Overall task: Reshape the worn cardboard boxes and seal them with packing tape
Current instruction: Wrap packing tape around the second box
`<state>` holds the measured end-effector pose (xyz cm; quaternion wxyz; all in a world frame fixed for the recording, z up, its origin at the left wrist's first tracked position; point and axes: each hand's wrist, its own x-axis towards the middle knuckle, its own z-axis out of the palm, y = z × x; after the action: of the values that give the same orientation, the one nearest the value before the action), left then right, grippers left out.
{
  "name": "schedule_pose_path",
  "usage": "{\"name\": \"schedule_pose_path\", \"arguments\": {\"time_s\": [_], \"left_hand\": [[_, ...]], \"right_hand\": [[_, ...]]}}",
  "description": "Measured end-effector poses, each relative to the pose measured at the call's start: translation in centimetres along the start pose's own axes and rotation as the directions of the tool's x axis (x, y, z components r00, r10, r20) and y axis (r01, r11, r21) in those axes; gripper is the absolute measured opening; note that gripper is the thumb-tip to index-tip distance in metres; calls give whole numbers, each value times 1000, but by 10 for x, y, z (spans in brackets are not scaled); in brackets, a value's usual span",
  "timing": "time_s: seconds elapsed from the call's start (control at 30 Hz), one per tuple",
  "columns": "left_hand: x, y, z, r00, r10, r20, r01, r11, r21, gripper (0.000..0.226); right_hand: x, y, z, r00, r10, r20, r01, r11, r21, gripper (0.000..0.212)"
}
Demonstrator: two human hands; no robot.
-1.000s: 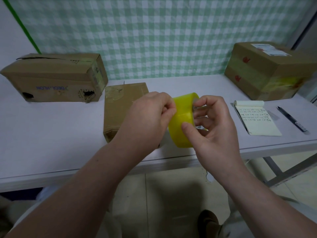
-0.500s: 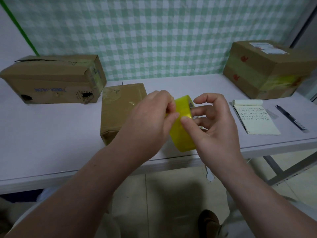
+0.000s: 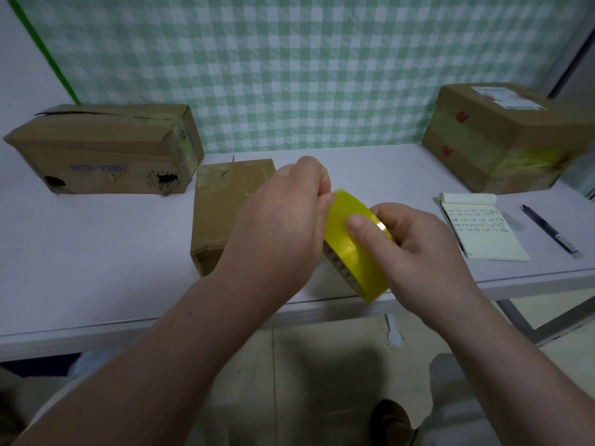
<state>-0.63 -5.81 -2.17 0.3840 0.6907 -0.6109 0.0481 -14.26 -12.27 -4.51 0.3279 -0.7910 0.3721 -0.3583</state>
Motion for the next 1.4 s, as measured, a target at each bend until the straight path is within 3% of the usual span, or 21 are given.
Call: {"name": "schedule_pose_path", "arguments": {"time_s": [0.13,0.27,0.33,0.43,0.53,0.7,0.8,0.9,1.03,1.13,1.27,1.4], "left_hand": [[-6,11,-1,999,27,17,-27,1000,-6,17],[0,5,-4,1000,-6,-16,6,1000,11,13],[5,0,-5,998,-56,-3,56,998,24,12],[10,-9,-8,991,-136,-13,136,990,-23,11],[13,-14,-12,986,-167,-28,166,986,-33,9],[7,-7,-8,997,-75,2,75,990,123,12],[6,-1,-18,996,-44,-75,54,989,137,11],[8,2,-31,995,27,-92,-15,990,138,11],[18,-18,-37,997,-83,-8,83,991,107,11],[23,-35,-42,990,-137,41,133,988,77,12],[27,-49,-43,983,-166,72,159,983,90,13],[29,-58,-38,976,-190,106,182,980,84,14]], "right_hand": [[6,3,-2,997,82,5,-80,986,-146,52],[7,2,-5,995,101,17,-99,991,-94,67],[5,0,-7,986,149,71,-151,989,14,62],[1,-3,-10,950,189,249,-247,942,227,39],[-1,-4,-9,931,178,320,-274,918,286,29],[8,-7,-2,955,200,218,-213,976,39,43],[10,-9,0,958,216,189,-203,975,-84,61],[5,-7,3,950,266,161,-232,951,-204,57],[-1,-13,-1,905,345,249,-349,937,-30,72],[-8,-25,-1,859,382,341,-433,897,87,71],[-15,-33,4,758,444,478,-602,759,249,64],[-19,-32,13,718,463,519,-672,657,343,64]]}}
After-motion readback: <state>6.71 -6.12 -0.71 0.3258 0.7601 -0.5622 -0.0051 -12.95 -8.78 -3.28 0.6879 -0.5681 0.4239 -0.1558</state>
